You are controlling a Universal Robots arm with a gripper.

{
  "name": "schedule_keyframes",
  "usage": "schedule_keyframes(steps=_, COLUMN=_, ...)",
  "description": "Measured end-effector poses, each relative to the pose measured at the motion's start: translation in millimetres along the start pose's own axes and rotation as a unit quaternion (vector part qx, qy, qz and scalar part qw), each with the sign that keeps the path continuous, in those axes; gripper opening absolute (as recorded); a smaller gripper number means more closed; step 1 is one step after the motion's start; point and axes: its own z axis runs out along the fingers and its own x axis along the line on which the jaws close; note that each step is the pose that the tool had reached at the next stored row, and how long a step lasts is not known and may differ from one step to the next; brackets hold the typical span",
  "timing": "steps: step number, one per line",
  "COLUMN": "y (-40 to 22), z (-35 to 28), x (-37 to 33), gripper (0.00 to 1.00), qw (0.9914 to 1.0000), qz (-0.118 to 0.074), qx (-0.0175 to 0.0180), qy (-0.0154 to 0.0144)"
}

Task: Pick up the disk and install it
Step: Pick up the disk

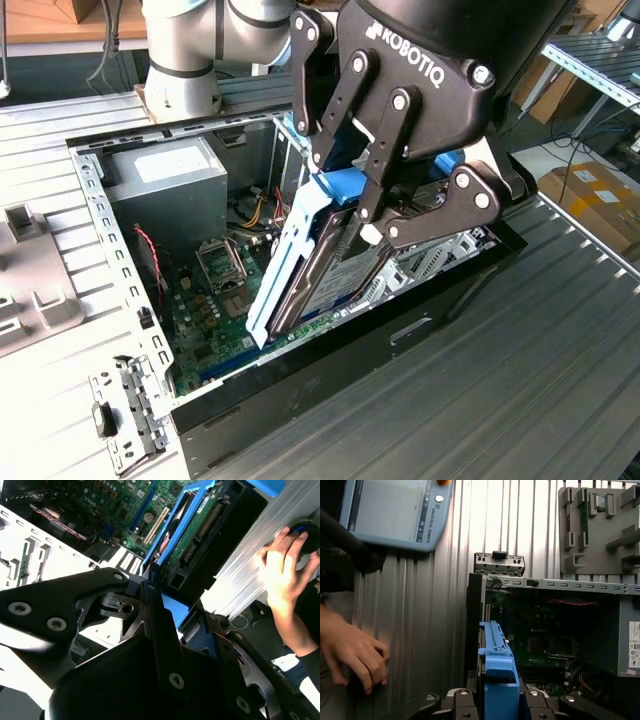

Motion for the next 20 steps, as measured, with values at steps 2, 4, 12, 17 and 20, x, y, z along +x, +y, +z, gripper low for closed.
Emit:
schedule_keyframes(steps=2, y=-1.8, z=0.0, x=0.1, gripper=0.37, qw=1.0, qz=0.0, qx=0.0, qy=0.0)
schedule_keyframes(steps=4, y=-3.1, z=0.1, x=0.1, gripper=0.37, qw=1.0, qz=0.0, qx=0.0, qy=0.0)
schedule_keyframes(steps=12, y=-11.3, z=0.4, x=0.5, gripper=0.37, qw=1.0, qz=0.0, qx=0.0, qy=0.0)
schedule_keyframes(steps=17, y=-15.9, z=0.5, x=0.7, gripper=0.37, qw=1.0, qz=0.0, qx=0.0, qy=0.0)
schedule_keyframes(steps=20, y=-18.9, z=0.6, x=0.9, gripper=0.37, qw=1.0, qz=0.0, qx=0.0, qy=0.0)
